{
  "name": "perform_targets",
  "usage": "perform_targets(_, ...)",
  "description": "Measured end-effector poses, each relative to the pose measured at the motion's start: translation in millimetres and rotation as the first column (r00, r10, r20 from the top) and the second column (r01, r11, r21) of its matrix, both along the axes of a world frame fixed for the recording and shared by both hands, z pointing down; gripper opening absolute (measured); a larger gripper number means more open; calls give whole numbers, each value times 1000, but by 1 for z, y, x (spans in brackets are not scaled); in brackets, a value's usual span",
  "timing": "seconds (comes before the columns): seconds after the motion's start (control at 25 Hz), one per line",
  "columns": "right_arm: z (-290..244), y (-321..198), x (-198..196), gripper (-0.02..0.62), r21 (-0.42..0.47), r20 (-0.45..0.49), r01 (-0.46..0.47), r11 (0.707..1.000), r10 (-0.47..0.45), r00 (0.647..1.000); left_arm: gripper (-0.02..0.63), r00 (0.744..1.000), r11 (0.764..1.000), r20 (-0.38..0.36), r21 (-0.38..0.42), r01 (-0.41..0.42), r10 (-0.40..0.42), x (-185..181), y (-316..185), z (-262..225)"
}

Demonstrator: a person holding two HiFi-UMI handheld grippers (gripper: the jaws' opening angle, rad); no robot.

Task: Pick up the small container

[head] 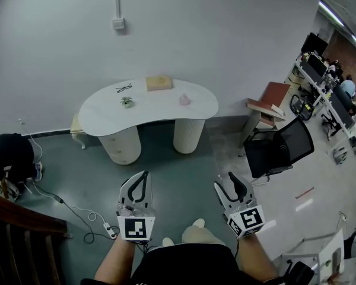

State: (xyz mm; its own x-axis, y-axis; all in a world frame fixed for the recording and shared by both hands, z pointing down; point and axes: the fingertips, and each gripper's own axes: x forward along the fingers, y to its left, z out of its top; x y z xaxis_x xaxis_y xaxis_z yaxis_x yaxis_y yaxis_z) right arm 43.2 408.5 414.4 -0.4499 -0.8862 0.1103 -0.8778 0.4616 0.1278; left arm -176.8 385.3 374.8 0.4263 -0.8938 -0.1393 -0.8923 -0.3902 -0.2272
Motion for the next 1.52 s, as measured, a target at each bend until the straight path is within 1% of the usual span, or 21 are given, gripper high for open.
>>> perform_targets(0.08, 4, -6, 1, 239, -17, 18, 1, 1000, -1, 1000, 3, 1000, 1000, 0, 2, -8, 8, 1, -4, 1)
perform_targets(0.16, 7, -15, 2, 245, -13, 26, -1, 1000, 1, 1000, 5, 1000, 1000, 15, -6, -10, 10, 1, -9, 6)
perform_targets(0.28, 16, -36, 0, 249, -12, 32, 13, 1000, -12, 999, 5, 1000, 1000, -13, -18, -14, 14, 1, -21, 14)
perform_targets(0.4, 26, -60, 2, 250, -35, 33, 35, 999, -34, 999, 5, 1000, 999, -8, -48, -10, 10, 5, -36, 22)
perform_targets(0.52, 29, -90, 6, 252, -51, 38, 47, 998, -45, 998, 5, 1000, 998, -6, -65, 12, -12, 8, -64, 21)
perform_targets(0.64, 34, -124, 9, 253, -72, 45, 71, 995, -68, 997, 5, 1000, 998, 10, -57, 24, -23, 12, -99, 20)
perform_targets(0.8, 41, -165, 17, 252, -85, 45, 98, 992, -94, 995, 5, 999, 997, -2, -62, 50, -51, 18, -138, 24)
perform_targets(0.88, 42, -185, 23, 253, -86, 48, 107, 991, -103, 993, 3, 998, 996, 8, -61, 59, -58, 21, -158, 25)
perform_targets(0.96, 43, -204, 28, 253, -84, 50, 115, 990, -111, 993, 5, 998, 997, 10, -55, 56, -55, 28, -177, 25)
perform_targets(1.2, 46, -255, 49, 253, -83, 56, 135, 987, -130, 990, 5, 1000, 996, 6, -83, 31, -30, 60, -229, 31)
perform_targets(1.36, 47, -287, 58, 253, -101, 69, 155, 983, -149, 987, 5, 999, 995, 11, -95, 32, -31, 77, -260, 28)
perform_targets(1.52, 48, -313, 64, 252, -123, 87, 194, 973, -184, 979, 5, 998, 993, 48, -109, 36, -31, 92, -289, 27)
